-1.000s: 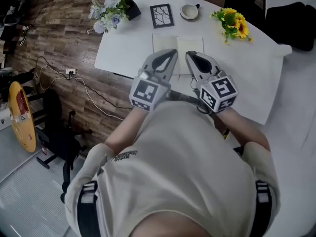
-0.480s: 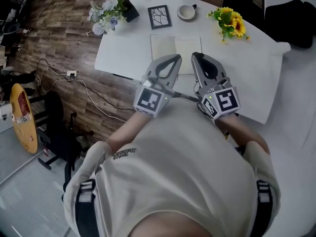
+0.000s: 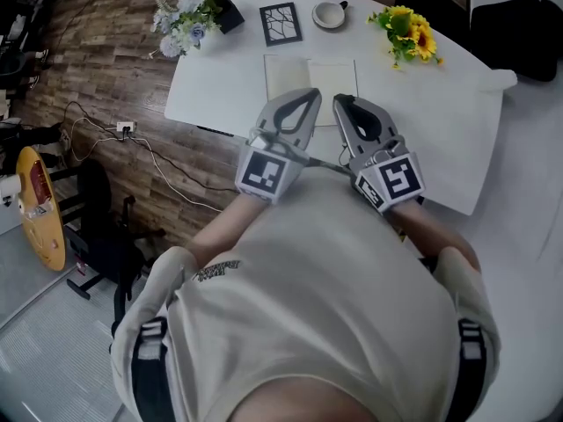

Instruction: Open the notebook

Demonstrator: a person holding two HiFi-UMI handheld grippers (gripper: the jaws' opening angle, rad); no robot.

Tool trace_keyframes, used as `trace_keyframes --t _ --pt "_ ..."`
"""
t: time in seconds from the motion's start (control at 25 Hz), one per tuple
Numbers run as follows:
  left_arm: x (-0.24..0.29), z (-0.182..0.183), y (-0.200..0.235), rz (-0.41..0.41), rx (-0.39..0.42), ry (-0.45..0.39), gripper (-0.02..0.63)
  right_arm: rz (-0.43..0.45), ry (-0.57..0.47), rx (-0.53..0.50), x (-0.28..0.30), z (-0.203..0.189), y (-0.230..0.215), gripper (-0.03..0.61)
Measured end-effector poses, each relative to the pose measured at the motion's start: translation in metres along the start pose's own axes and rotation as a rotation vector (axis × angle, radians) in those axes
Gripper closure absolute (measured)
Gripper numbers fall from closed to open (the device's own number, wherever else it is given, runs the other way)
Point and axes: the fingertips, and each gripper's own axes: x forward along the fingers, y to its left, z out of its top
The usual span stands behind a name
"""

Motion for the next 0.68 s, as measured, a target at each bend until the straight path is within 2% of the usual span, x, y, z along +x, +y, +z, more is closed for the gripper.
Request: trace_keyframes --t 0.68 --pt "0.0 -0.0102 -0.0056 -0.018 0.002 0.046 0.612 0.003 0.027 0.003 0.0036 -0.0043 0.0012 0.577"
